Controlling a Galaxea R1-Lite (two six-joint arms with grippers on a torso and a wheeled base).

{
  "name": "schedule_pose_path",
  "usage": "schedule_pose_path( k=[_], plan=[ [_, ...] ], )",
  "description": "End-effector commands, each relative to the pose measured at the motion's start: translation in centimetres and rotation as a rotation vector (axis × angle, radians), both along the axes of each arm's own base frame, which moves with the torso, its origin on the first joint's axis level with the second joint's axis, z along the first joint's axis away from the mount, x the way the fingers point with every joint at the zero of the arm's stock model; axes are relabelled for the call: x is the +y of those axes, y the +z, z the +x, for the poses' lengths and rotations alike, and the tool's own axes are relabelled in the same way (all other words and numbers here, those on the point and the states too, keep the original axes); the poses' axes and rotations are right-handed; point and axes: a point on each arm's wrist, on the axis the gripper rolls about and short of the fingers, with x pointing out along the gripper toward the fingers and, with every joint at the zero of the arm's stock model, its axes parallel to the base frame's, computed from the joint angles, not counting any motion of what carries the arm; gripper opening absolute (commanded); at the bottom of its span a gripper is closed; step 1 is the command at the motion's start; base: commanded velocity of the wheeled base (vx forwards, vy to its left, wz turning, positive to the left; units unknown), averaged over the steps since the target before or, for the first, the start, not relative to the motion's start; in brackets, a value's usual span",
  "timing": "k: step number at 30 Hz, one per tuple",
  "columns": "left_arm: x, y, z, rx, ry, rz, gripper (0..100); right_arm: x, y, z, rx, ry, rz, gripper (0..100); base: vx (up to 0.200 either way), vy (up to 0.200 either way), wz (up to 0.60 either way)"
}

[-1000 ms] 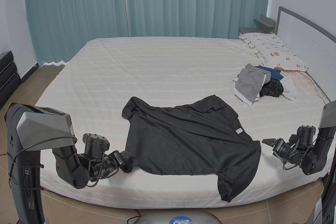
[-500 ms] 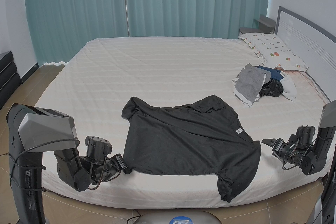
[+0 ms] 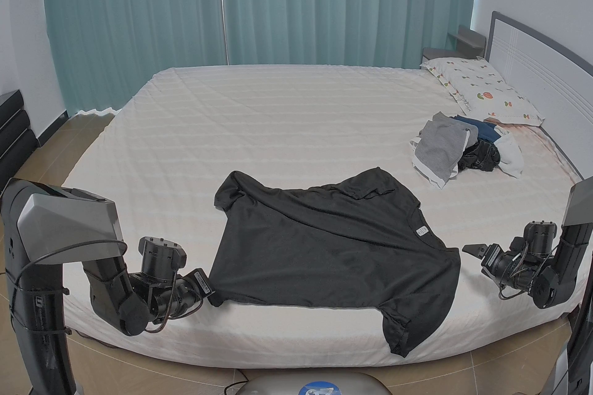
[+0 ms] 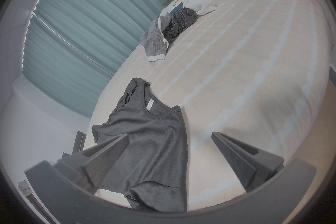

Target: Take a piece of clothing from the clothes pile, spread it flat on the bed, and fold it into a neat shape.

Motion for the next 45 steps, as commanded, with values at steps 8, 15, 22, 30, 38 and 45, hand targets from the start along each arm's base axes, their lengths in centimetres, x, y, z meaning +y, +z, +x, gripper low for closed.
schedule_pose_path(
  k=[8,15,22,30,38,45],
  plan=[
    [0.0,2.3,-0.7,-0.058,-0.012,-0.008,0,0.0,-0.1,-0.1,0.006,0.001,0.001,100,0.000,0.000,0.00],
    [0.1,1.3,-1.1,-0.028,-0.065,0.052,100,0.1,-0.2,-0.1,0.012,0.005,0.001,100,0.000,0.000,0.00],
    [0.1,1.1,-1.0,-0.025,-0.063,0.044,100,0.1,-0.5,-0.1,0.019,0.006,0.001,100,0.000,0.000,0.00],
    [0.6,0.3,-0.7,-0.002,-0.040,0.045,100,0.1,-0.5,-0.1,0.017,0.006,0.000,100,0.000,0.000,0.00],
    [1.9,0.3,0.0,-0.006,0.011,0.031,100,0.0,-0.3,-0.1,0.013,0.003,0.000,100,0.000,0.000,0.00],
    [1.8,-0.3,0.3,0.008,0.032,0.014,100,0.0,-0.4,0.0,0.012,0.002,0.001,100,0.000,0.000,0.00]
  ],
)
